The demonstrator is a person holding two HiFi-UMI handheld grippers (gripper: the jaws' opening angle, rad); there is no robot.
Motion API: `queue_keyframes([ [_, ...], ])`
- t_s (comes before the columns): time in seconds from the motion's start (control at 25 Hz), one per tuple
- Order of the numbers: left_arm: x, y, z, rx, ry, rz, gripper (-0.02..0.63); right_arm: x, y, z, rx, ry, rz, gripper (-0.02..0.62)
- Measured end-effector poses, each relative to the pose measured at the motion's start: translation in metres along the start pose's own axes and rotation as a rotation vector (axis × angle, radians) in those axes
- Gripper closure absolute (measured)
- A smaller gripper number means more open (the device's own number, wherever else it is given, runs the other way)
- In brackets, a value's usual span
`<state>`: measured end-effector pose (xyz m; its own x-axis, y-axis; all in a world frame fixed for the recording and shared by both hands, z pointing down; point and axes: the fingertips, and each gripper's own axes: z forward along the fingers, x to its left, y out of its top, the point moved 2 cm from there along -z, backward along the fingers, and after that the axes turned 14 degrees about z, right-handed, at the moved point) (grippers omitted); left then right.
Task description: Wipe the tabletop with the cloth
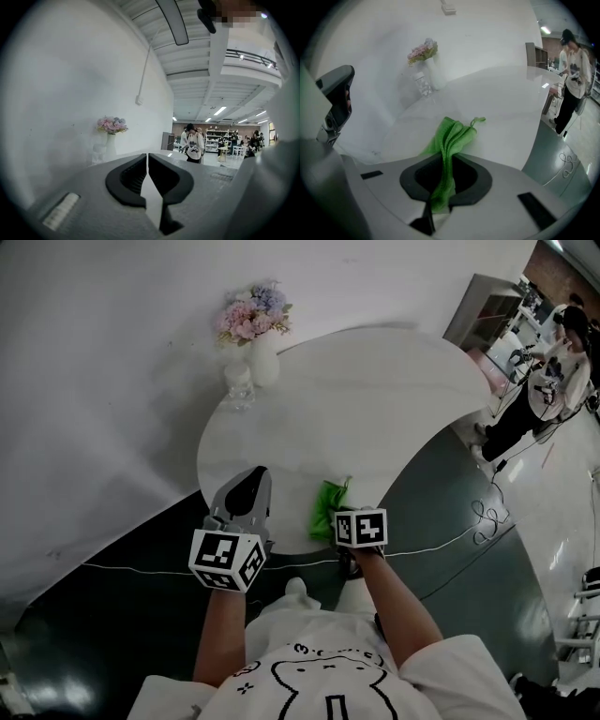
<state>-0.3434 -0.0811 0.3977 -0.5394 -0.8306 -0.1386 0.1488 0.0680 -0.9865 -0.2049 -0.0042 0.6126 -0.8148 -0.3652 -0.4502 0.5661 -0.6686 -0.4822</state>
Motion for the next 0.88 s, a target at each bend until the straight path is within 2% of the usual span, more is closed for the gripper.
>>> queue_keyframes([
  [0.28, -0.016, -0.006, 0.023, 0.009, -0.047, -0.027, 0.586, -0.016, -0.010, -0.015, -0.005, -0.017, 0.012, 0.552],
  [0.56, -0.040, -0.010, 0.045, 0.023, -0.115, -0.037, 0.586, -0.034, -0.025, -0.033, 0.004, -0.037, 0.070, 0.554],
  [0.88, -0.059, -0.002, 0.074, 0.025, -0.168, -0.033, 0.586, -0.062, -0.039, -0.054, 0.171, -0.049, 0.120, 0.554],
])
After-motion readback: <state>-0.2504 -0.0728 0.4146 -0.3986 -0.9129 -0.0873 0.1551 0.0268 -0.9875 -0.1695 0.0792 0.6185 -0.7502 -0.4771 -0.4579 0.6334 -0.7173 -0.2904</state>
